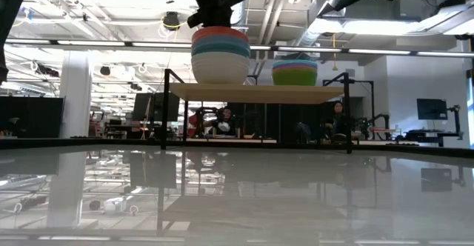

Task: Place and stack bowls onto a shelf
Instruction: Return to Home Position

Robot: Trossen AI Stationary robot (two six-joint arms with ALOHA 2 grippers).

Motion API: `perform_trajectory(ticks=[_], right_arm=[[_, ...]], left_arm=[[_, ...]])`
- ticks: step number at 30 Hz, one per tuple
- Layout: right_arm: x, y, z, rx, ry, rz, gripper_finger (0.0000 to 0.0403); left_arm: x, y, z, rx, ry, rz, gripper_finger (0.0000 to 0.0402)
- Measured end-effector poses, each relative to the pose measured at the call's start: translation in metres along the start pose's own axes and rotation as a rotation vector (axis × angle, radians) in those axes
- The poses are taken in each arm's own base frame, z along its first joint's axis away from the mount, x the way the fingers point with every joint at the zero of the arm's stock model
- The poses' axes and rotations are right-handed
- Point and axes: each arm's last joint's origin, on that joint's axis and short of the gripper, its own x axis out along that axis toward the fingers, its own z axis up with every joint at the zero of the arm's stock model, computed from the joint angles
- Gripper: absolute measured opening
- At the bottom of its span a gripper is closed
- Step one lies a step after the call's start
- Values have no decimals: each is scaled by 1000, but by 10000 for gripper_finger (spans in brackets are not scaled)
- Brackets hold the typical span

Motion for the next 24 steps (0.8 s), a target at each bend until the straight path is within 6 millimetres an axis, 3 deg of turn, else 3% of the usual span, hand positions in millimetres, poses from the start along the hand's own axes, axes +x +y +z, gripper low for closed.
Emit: perform_trajectory(ticks=[13, 24], right_arm=[[37, -21, -7, 51, -71, -182, 207], [40, -25, 3, 66, -135, -199, 207]], left_arm=[[2, 4, 3, 27, -34, 38, 24], [3, 3, 9, 17, -103, 107, 24]])
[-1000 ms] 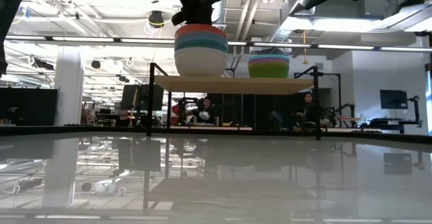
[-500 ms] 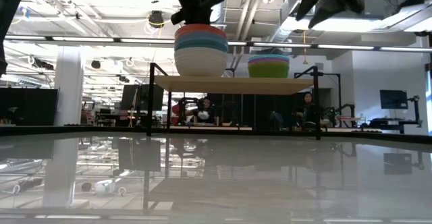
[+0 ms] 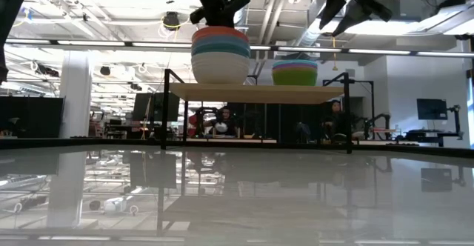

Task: Place and stack bowls onto a shelf
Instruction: Return to Home Position

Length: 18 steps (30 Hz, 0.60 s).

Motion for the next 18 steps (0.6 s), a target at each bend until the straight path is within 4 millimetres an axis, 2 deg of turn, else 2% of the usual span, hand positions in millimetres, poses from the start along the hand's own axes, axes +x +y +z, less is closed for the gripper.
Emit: perform_trajectory(ticks=[4, 8, 12, 18], right_arm=[[0, 1, 1, -12, -10, 4, 207], [0, 1, 1, -17, -10, 7, 207], [-4, 4, -3, -35, -13, 15, 207], [-9, 9, -8, -60, -20, 33, 207]], left_arm=[[0, 1, 3, 0, -36, 67, 24], [-2, -1, 1, 10, -14, 58, 24], [-19, -4, -1, 49, -15, 78, 24], [-55, 7, 25, -23, -265, 11, 20]])
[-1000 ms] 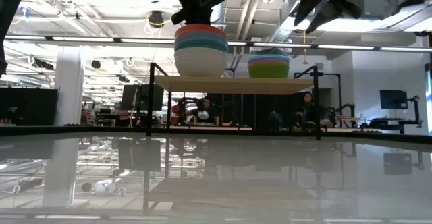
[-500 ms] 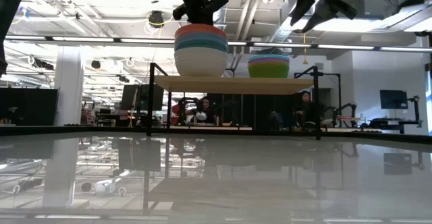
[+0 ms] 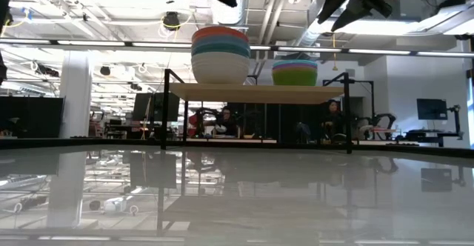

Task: Place and stack bowls onto a shelf
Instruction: Return to Home Position

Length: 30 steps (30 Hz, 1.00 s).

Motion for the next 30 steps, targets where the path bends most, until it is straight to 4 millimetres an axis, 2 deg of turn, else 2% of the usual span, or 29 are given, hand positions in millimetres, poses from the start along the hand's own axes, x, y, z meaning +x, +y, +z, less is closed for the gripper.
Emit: perform_trajectory(ticks=[3, 7, 9, 12, 15, 18, 24, 30], right_arm=[[0, 0, -1, -12, 1, -3, 207], [-3, -3, 0, -28, 2, -4, 207], [-5, -5, 0, -31, 7, -10, 207], [-7, -4, -1, -32, 10, -4, 207], [-6, -5, -1, -51, 11, -6, 207], [-4, -7, 1, -57, 15, -11, 207], [0, -9, 6, -42, 15, -8, 207], [0, -9, 6, -41, 33, 7, 207]], left_arm=[[3, -2, -3, 44, -11, -23, 14], [12, -11, -41, 33, -88, -161, 5], [0, -9, -53, 9, -202, -197, 2], [-30, 4, -54, -6, -372, -163, 0], [-41, 17, -65, -18, -369, -157, 0], [-35, 19, -85, -33, -313, -167, 0], [-25, 13, -112, -61, -315, -174, 0], [-20, 9, -127, -60, -288, -148, 0]])
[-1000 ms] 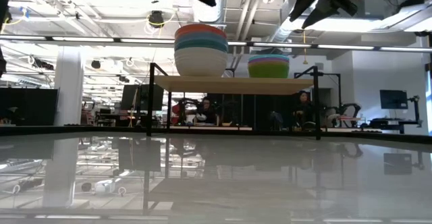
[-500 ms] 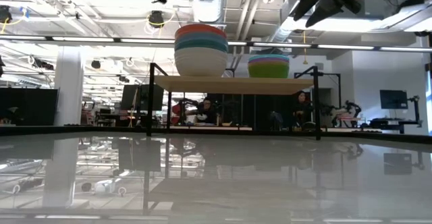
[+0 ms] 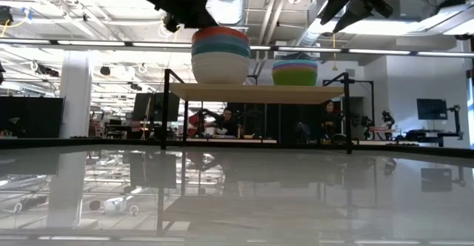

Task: Place and stack bowls onto a shelf
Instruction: Return to Home Position

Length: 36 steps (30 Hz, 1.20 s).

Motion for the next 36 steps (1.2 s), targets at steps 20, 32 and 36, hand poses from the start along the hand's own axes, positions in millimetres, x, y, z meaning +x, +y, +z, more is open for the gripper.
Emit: perform_trajectory(ticks=[20, 32, 36], right_arm=[[0, 4, 1, -29, 15, 70, 207], [-4, 45, 21, -182, -257, 844, 175], [8, 53, 9, -184, -311, 1009, 118]], left_arm=[[-40, 7, 38, 27, -160, 3, 0], [-110, 5, 12, -171, -191, -333, 0], [-131, -7, 2, -186, -218, -376, 0]])
